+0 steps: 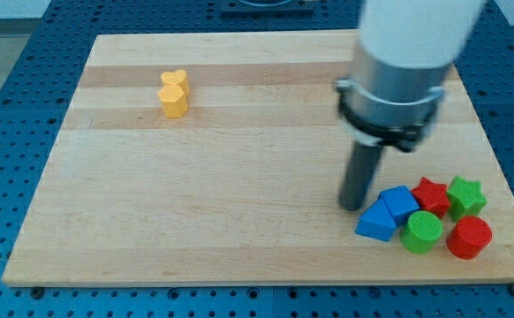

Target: Place the yellow heart bottom right to the yellow hexagon

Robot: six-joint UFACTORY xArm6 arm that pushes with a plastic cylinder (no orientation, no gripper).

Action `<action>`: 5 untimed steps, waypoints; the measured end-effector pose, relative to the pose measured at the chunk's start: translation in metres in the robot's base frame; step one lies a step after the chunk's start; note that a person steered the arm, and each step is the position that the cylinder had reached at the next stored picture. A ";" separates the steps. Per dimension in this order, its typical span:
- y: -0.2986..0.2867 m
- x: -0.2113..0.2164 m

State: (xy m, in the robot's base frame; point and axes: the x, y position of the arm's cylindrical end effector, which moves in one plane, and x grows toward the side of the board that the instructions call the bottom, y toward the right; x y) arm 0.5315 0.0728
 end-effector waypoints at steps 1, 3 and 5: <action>-0.084 -0.007; -0.194 -0.045; -0.210 -0.056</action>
State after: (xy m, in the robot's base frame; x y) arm 0.4750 -0.1374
